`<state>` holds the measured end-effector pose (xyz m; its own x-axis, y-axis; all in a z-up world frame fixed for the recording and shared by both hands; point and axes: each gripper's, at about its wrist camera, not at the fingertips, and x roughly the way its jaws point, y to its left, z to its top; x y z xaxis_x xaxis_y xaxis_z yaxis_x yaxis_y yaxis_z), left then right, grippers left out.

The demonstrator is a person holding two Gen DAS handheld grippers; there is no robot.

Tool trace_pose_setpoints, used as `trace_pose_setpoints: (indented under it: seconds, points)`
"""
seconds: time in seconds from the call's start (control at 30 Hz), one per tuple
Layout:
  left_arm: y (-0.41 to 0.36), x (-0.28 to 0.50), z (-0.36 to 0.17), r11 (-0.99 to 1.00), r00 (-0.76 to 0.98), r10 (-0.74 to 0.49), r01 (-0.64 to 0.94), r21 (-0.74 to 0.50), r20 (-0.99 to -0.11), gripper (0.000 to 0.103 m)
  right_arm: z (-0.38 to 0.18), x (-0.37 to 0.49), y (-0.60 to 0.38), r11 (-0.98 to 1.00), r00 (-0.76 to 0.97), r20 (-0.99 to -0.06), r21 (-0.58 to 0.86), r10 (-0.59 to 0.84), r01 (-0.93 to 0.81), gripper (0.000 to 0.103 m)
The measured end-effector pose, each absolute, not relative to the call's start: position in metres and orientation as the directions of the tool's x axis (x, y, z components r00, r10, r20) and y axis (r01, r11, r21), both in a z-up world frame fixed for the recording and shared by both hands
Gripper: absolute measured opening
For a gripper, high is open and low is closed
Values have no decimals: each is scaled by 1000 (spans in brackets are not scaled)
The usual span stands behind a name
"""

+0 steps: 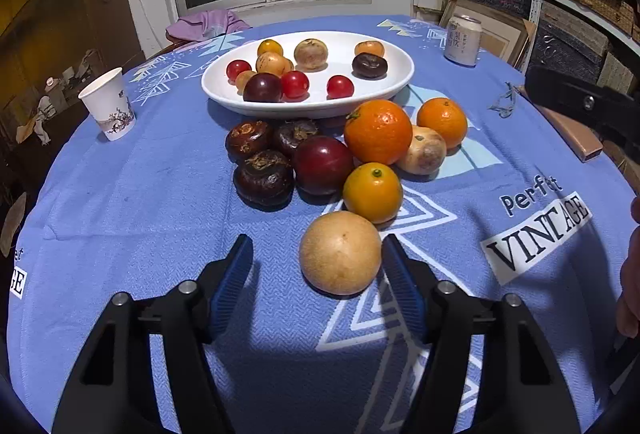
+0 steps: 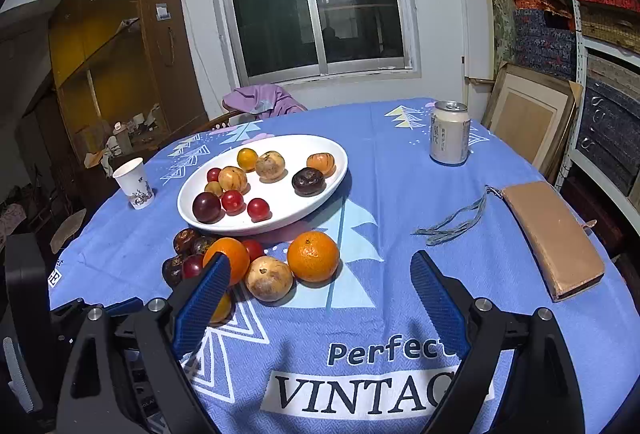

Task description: Organize fruits

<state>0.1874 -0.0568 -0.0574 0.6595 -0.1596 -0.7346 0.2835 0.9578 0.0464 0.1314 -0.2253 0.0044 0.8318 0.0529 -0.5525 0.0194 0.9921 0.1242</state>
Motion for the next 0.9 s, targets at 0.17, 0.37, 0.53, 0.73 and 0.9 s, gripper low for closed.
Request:
trace_pose_setpoints:
  seconds: [0.17, 0.37, 0.53, 0.73, 0.9]
  points:
    - [-62, 184, -57, 945, 652, -194, 325, 40, -733, 45, 2, 133, -226, 991, 824, -563, 129, 55, 22, 92]
    - [-63, 182, -56, 941, 651, -203, 335, 37, -731, 40, 0, 135, -227, 991, 817, -573, 134, 58, 23, 92]
    - [-56, 182, -54, 951, 663, -192, 308, 29, -723, 40, -2, 137, -229, 990, 815, -576, 139, 57, 28, 92]
    - [-24, 185, -37, 986, 744, -107, 164, 25, -659, 20, -4, 138, -228, 990, 809, -584, 139, 66, 20, 92]
    - [9, 198, -36, 995, 725, -98, 78, -59, -682, 20, -13, 142, -214, 995, 781, -619, 92, 78, -26, 92]
